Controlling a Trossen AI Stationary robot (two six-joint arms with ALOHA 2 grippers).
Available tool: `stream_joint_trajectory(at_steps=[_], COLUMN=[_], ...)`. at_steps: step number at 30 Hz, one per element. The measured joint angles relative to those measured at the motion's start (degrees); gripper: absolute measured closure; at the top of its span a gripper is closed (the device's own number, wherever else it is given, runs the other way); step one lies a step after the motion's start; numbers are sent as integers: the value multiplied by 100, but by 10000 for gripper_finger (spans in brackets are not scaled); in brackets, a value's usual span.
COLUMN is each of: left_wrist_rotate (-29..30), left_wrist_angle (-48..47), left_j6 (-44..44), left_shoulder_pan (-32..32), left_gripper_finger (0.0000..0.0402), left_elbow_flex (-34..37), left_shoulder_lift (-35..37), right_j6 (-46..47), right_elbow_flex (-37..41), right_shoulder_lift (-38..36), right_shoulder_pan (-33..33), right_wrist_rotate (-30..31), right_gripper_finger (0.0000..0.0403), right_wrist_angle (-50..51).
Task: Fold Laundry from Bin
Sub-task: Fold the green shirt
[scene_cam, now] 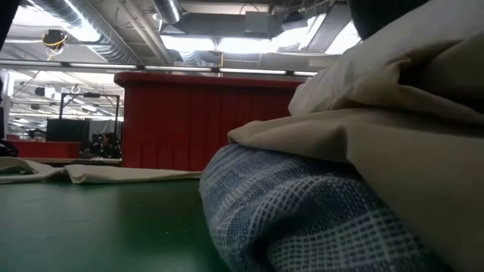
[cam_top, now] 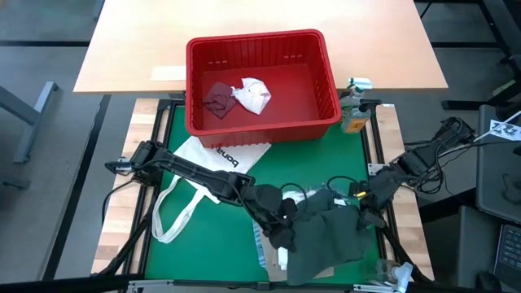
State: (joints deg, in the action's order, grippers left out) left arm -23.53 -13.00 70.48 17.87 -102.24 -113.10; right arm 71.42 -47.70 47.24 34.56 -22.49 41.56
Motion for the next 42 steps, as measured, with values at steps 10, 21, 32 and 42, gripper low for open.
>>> stream_joint_trajectory(at_steps=[10, 21, 32, 42], left_wrist_rotate=[401, 908, 1213, 1176], left_wrist_angle=[-1442, -2263, -2591, -3569], left_j6=[48, -24, -55, -134], left_shoulder_pan=[234, 332, 319, 286], left_gripper_finger=[401, 396, 328, 279], left_elbow_flex=[1, 2, 2, 5], left_shoulder_lift=[0, -120, -120, -84], right_j6=[198, 314, 212, 168], right_elbow_flex=[-4, -4, -4, -4], right_shoulder_lift=[471, 1065, 1158, 1148], right_shoulder_pan=[635, 630, 630, 630], right_wrist_rotate=[923, 945, 956, 866], right_gripper_finger=[379, 379, 371, 277], right_wrist_angle=[316, 1132, 1106, 1236])
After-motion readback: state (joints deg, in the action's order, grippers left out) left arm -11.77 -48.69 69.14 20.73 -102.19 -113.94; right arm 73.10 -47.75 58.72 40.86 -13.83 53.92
